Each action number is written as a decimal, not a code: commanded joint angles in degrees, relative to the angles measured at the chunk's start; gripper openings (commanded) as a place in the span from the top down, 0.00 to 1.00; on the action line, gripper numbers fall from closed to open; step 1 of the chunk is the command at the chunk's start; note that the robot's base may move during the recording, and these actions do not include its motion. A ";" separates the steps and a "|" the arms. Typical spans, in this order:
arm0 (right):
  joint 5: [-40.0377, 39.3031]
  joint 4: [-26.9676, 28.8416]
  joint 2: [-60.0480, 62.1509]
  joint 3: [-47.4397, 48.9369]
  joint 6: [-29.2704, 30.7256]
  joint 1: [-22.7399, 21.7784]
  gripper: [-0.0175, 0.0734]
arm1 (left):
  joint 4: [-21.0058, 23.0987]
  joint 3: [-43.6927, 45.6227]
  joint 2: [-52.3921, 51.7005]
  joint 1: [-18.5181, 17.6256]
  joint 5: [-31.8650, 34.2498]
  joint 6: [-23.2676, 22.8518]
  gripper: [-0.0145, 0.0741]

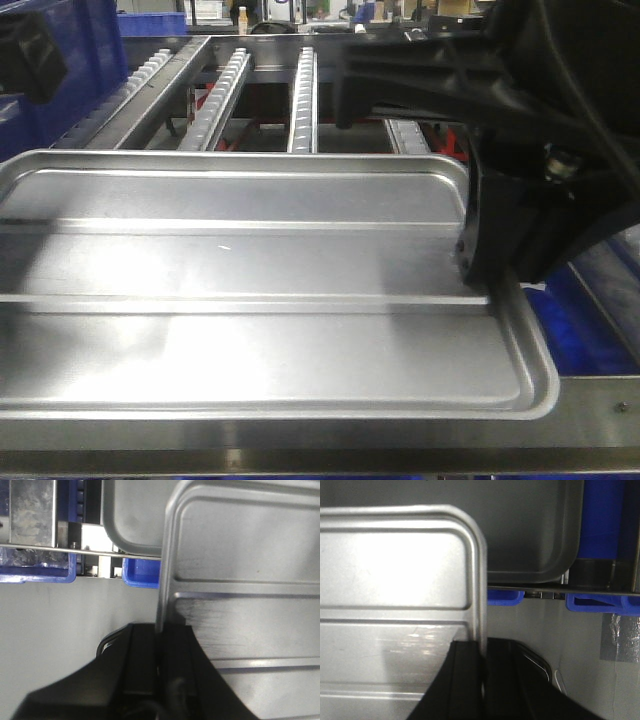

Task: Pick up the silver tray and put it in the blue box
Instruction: 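Close both grippers on the tray rims and lift the tray, then hold the tray level with both grippers while the base turns away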

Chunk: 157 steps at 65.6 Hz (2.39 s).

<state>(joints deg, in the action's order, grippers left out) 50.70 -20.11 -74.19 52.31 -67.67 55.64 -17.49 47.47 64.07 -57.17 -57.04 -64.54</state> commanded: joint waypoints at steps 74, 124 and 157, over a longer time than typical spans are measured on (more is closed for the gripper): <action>1.32 -2.75 1.87 1.36 -0.40 0.00 0.75 | -2.19 1.48 -0.99 -0.29 -0.47 -0.86 0.95; 1.32 -2.75 1.87 1.36 -0.40 0.00 0.75 | -2.19 1.48 -0.99 -0.29 -0.47 -0.86 0.95; 1.38 -2.75 1.87 1.36 -0.40 0.00 0.75 | -2.19 1.48 -0.99 -0.29 -0.47 -0.86 0.95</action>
<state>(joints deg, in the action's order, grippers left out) 51.28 -20.11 -74.19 52.31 -68.11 55.67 -17.71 47.47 64.07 -57.17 -56.98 -64.64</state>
